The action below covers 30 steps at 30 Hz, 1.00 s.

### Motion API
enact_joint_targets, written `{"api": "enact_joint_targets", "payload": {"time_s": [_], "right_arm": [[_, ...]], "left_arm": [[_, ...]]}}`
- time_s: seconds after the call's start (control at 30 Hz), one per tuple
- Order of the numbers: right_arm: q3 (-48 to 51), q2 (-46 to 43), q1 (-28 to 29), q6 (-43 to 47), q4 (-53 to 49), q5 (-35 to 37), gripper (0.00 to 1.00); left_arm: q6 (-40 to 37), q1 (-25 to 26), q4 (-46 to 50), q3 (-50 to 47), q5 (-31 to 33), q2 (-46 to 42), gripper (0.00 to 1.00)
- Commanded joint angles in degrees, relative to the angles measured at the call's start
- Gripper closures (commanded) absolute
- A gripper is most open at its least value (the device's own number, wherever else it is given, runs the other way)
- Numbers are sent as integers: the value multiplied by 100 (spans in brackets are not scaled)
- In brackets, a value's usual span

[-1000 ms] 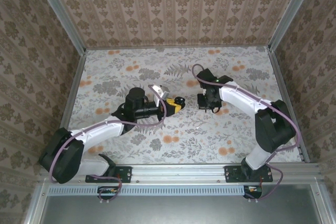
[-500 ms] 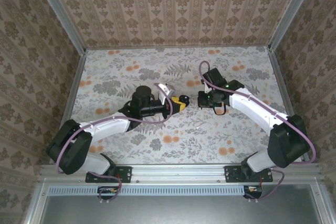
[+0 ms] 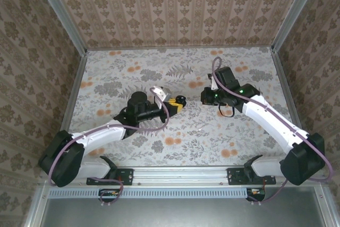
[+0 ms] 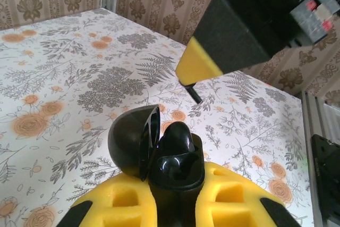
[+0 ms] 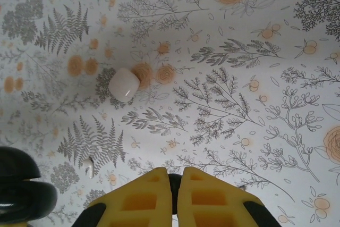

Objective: Insert wireless bluetooth earbuds into charging case

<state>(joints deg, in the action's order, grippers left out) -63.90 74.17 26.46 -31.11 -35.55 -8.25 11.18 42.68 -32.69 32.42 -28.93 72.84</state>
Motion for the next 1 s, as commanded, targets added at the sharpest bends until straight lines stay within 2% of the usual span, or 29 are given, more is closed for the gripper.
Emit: {"api": "enact_joint_targets", "payload": {"time_s": [0.0,0.1,0.27,0.4,0.5,0.73,0.97], "right_arm": [[87,-205,9,-253,178,-147,93],[40,-466,109,-228,302,-158,93],[144,-1000,475,-116,805,412,93],[184,-1330,1001,144,1204,946,94],[224,-1386,1305,222,1491,1037,93],[371,-1394,1615,202,1856,1263,93],[253,-1398,1790,93,1553,1373,94]], "left_arm": [[-140,-13,-304,-96,161,-151,100],[-104,40,-507,-87,190,-128,100],[-148,117,-676,-56,193,-7,100],[-287,256,-977,-96,350,43,100],[-275,299,-959,13,413,126,100],[-267,560,-1020,330,414,348,100],[-206,722,-1140,401,563,461,100]]}}
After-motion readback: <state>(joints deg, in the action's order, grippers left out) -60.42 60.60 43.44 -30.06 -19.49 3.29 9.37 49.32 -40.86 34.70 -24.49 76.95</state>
